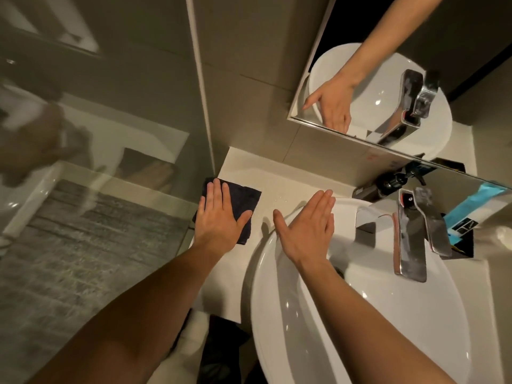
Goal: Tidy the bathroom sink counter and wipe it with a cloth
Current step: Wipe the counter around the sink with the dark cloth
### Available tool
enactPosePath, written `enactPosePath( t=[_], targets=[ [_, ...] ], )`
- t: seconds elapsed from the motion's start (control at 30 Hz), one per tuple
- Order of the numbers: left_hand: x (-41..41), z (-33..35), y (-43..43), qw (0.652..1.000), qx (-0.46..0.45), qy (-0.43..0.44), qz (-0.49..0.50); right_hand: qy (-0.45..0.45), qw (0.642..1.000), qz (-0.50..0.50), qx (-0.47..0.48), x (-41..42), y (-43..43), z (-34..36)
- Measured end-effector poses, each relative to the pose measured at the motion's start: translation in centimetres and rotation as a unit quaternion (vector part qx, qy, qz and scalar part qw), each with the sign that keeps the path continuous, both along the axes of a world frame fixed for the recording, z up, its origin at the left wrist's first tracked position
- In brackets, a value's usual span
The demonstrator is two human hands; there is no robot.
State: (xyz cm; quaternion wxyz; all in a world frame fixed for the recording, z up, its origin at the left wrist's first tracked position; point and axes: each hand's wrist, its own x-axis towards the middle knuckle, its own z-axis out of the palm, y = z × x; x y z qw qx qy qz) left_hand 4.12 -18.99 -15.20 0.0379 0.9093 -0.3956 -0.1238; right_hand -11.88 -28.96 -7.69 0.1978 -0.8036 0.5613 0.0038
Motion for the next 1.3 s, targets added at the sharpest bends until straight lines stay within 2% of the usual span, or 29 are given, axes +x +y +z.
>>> enactPosePath(
  t=[0.37,0.67,0.9,1.0,1.07,1.13,1.23,1.3],
  targets=[
    [-6.3,-0.5,11.6,0.997,-0.045,0.009,0.065,0.005,1.000,0.007,-0.009,-0.2,0.3,0.0],
    [-9.5,0.2,16.3,0.987,-0.045,0.029,0.153,0.000,1.000,0.004,-0.014,-0.2,0.4,-0.1],
    [-6.8,1.4,16.7,0.954,-0.023,0.137,0.267,-0.006,1.000,0.009,-0.010,-0.3,0.5,-0.3],
    [-5.2,1.5,16.1,0.947,-0.027,0.144,0.287,-0.003,1.000,0.011,-0.011,-0.3,0.4,-0.4],
    [-4.3,1.9,15.4,0.928,-0.077,0.169,0.322,0.002,1.000,0.014,-0.010,-0.3,0.4,-0.5],
    [-3.5,2.7,14.2,0.902,-0.172,0.205,0.339,0.008,1.000,0.017,-0.008,-0.3,0.4,-0.4],
    [-2.3,4.9,11.6,0.864,-0.308,0.259,0.302,0.008,1.000,0.016,-0.007,-0.2,0.5,-0.2],
    [-0.9,6.3,9.2,0.844,-0.357,0.289,0.275,0.005,1.000,0.017,-0.007,-0.2,0.6,-0.2]
  ],
)
